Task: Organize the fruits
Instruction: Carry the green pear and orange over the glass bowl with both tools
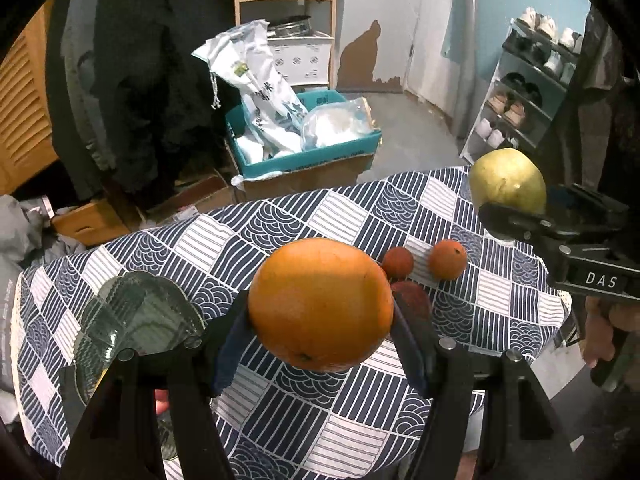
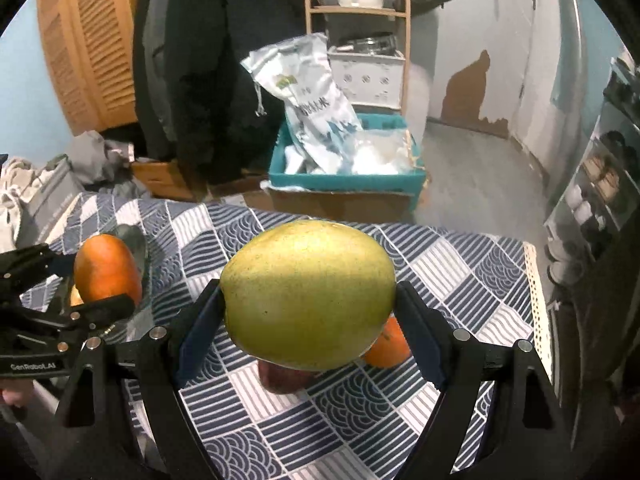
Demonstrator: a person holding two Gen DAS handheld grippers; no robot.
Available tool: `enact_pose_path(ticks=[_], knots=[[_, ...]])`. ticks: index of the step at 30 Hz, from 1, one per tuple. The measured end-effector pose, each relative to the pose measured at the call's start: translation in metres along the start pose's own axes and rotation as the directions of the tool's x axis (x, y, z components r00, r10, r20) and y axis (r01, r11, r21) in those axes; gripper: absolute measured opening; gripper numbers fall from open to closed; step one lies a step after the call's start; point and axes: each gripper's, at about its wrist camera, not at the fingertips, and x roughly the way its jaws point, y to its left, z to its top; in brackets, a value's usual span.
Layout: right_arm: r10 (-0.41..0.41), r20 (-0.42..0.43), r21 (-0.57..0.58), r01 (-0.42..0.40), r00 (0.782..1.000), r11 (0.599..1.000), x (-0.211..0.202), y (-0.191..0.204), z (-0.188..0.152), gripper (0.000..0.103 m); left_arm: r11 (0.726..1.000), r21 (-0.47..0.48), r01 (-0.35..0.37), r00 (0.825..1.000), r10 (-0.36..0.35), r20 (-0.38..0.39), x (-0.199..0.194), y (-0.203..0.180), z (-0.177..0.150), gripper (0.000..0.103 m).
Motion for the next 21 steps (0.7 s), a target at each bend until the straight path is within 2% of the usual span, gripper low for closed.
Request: enact_pose_path(ticks=[21], knots=[[0.084, 0.040, -0.070, -0.081, 0.996, 0.994, -0.005, 0.050, 0.027, 0.084, 0.997, -0.061, -0.051, 0.996, 0.055, 0.065, -0.032, 0.039, 0.000, 0.068]])
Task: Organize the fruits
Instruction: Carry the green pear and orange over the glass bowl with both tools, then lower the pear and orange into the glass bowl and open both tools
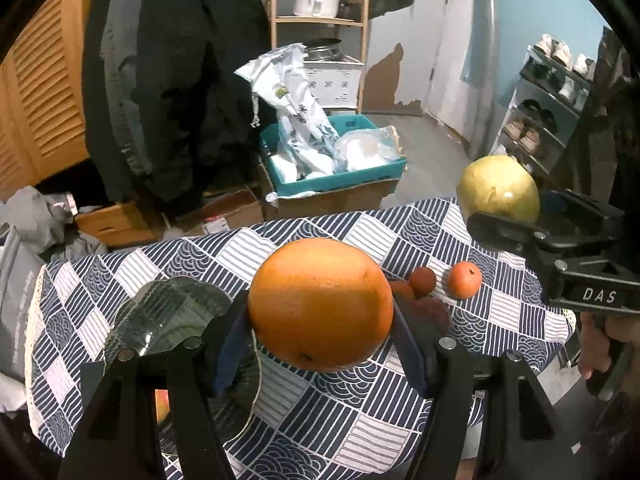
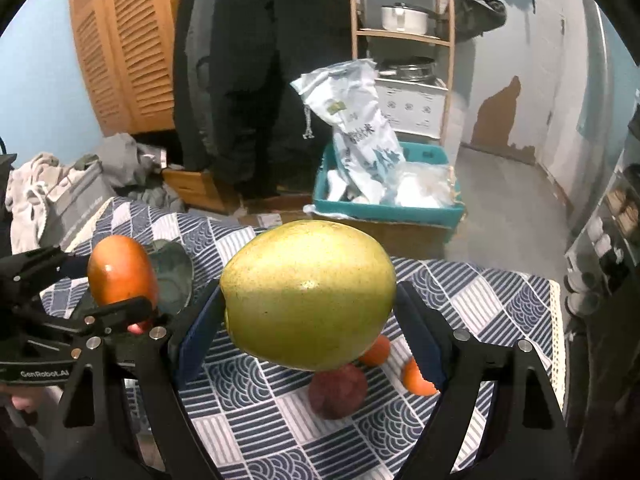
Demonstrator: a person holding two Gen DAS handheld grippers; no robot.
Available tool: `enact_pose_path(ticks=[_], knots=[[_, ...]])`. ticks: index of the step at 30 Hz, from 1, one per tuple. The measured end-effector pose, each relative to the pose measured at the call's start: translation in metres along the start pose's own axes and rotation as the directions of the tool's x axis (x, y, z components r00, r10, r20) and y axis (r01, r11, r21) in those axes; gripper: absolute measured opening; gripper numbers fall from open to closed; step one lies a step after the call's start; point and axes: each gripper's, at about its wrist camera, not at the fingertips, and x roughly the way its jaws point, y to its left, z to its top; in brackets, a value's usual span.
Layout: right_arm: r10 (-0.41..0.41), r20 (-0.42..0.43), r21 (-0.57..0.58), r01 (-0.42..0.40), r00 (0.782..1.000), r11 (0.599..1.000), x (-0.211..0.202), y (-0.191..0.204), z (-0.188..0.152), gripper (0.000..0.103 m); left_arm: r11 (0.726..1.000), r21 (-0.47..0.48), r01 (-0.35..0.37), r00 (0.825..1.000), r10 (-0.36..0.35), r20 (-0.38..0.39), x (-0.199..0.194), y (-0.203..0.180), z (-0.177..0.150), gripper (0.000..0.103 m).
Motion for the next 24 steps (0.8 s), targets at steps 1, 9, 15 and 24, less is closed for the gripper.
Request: enact_pose_path(ticks=[1, 9, 15, 24], knots=[[0.004, -0.001, -0.005, -0.004, 1.000, 1.000, 0.001, 0.002, 0.001, 0.084, 1.000, -0.007, -0.004, 1.000, 0.004, 0.000, -0.001, 0.004, 0.000, 0.068], [0.052, -0.018, -0.029, -0.052, 0.998, 0.998, 0.018, 0.029, 0.013, 0.084, 0.998, -0.056, -0.034, 0.999, 0.034, 0.002, -0.002, 0.033, -0.005, 0.068], [0.085, -0.039, -0.052, -0.087, 0.996, 0.995, 0.034, 0.051, 0.020, 0.084, 0.992, -0.109, -0.068, 0.998, 0.068, -0.006, -0.002, 0.061, -0.009, 0.068], [0.120, -0.080, -0.091, -0.127, 0.990, 0.988, 0.069, 0.086, 0.026, 0.084, 0.977, -0.162, -0.140, 0.990, 0.138, -0.023, 0.004, 0.103, -0.019, 0.068]])
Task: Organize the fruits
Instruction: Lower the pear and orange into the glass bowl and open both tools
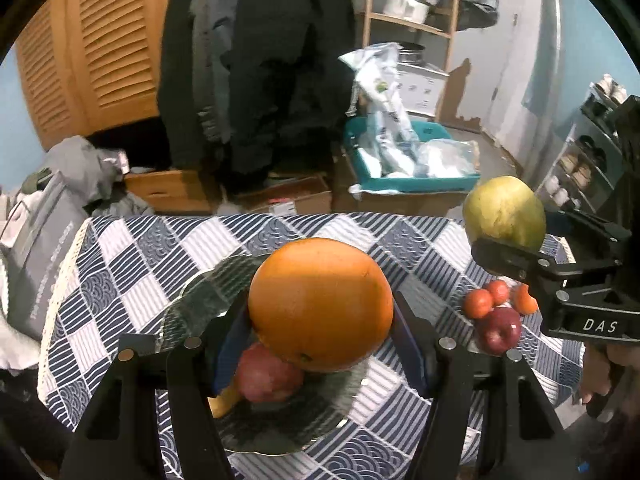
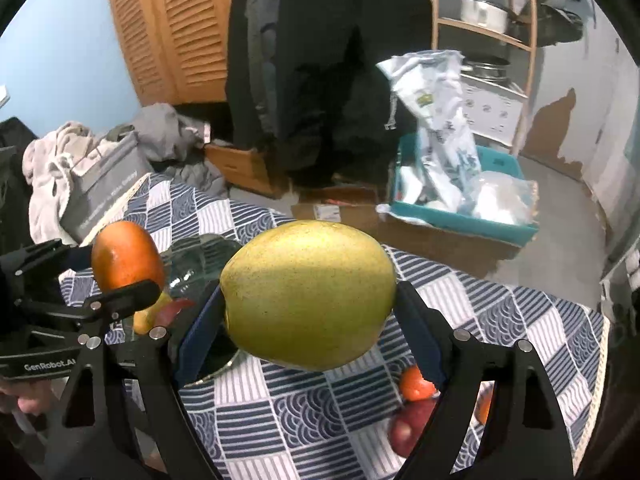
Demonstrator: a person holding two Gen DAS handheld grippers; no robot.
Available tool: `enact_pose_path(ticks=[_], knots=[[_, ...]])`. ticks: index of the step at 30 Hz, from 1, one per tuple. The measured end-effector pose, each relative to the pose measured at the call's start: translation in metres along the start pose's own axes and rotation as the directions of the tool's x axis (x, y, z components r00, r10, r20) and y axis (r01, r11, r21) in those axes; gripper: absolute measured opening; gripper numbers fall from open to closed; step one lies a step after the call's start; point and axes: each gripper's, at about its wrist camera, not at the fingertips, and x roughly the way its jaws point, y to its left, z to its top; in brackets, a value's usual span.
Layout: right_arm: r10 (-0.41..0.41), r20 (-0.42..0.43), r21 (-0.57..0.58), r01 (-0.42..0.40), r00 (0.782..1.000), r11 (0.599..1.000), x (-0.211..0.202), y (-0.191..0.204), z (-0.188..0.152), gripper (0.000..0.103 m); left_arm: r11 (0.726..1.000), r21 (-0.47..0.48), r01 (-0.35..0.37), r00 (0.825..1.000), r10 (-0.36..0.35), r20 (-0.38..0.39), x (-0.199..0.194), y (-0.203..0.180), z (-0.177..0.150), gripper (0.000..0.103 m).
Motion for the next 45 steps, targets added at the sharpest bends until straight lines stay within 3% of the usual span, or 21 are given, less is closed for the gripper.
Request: enact_pose_path(ticks=[16, 37, 45], knots=[[0.092, -0.119, -0.018, -0.095, 0.989, 0.995, 0.081, 0.044, 0.013, 0.084, 0.988, -0.116, -0.100, 0.992, 0.090, -0.085, 0.042, 0.073, -0.017, 0.068], [0.098, -0.262, -0.079, -0.123, 0.960, 0.989, 0.153, 0.078, -0.005, 0.084, 0.973, -0.168, -0.156, 0.967, 0.116, -0.225, 0.095, 0.108, -0.044, 0.068], [0.106, -0.275, -0.077, -0.131, 0.956, 0.988, 0.160, 0.079, -0.010, 0.084, 0.974, -0.167, -0.152, 0.968, 0.113, -0.222, 0.095, 0.109, -0.047, 0.068]])
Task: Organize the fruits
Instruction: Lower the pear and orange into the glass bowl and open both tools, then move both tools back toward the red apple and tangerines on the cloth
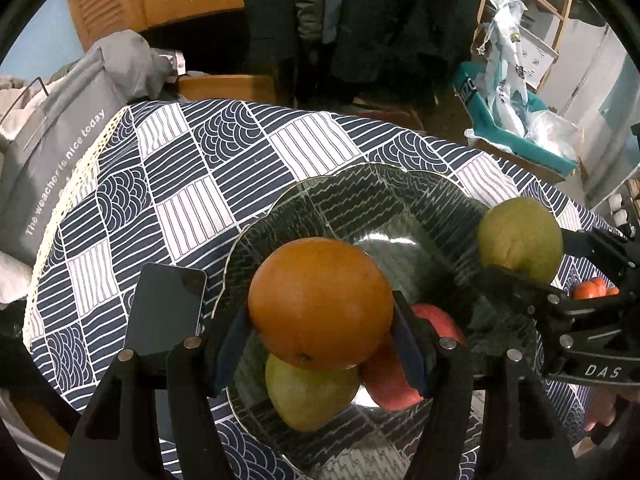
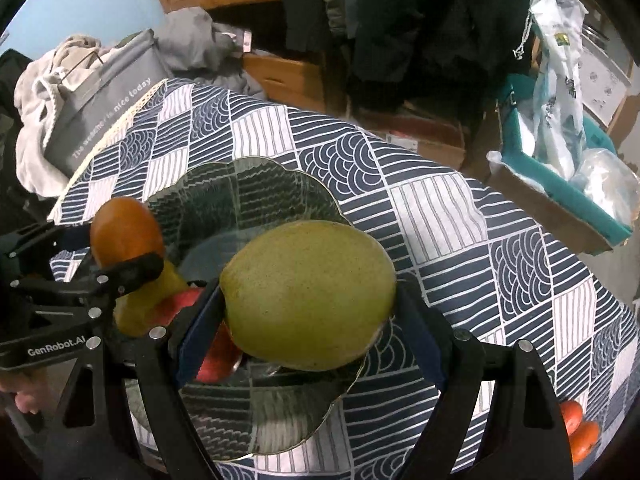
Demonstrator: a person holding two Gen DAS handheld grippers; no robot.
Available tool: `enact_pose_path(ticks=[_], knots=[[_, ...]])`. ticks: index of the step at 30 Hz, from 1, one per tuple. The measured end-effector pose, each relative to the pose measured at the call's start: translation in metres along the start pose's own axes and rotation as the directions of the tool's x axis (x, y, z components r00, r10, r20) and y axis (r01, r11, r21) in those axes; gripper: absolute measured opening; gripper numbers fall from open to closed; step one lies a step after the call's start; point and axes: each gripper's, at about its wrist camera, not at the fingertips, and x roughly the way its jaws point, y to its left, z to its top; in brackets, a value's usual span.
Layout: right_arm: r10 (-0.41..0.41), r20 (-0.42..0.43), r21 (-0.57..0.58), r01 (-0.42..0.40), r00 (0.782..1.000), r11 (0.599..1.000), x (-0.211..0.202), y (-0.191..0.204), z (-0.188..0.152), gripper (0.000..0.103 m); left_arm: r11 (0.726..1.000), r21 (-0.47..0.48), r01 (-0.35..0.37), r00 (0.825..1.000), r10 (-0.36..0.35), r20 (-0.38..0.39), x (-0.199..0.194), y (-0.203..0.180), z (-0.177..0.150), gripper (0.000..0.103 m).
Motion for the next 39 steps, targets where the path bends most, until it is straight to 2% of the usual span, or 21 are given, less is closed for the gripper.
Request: enact_pose_path(ticks=[14, 17, 22, 33, 39], knots=[[0.054, -0.057, 0.012, -0.054, 0.997, 0.998, 0.011, 0.003, -0.005, 0.087, 0.999, 0.043, -0.026, 1.000, 0.026, 0.000, 0.001, -0.006, -0.001, 0.069], [0.046, -0.046, -0.001, -0.046, 0.998, 0.999, 0.010, 0.005, -0.007, 0.088, 0.998, 0.051, -0.028, 1.000, 0.028, -0.002, 0.001, -0.007, -0.001, 0.070], [0.083, -0.018, 0.088, -0.082, 0.996, 0.993, 0.004, -0.011, -0.004, 0.088, 0.998, 0.051, -0.034, 0.999, 0.035, -0.011, 0.002, -0.006, -0.003, 0.071], [0.067, 0.013, 0.118, -0.068, 0.998, 0.991, -0.013, -0.020, -0.001, 0.088, 0.998, 0.060, -0.032, 0.999, 0.032, -0.004, -0.007, -0.010, -0.004, 0.072], [0.019, 0.044, 0.092, -0.023, 0.999, 0.995, -0.034, -0.018, 0.000, 0.088, 0.997, 0.077, -0.016, 1.000, 0.015, 0.020, -0.024, -0.018, -0.002, 0.072]])
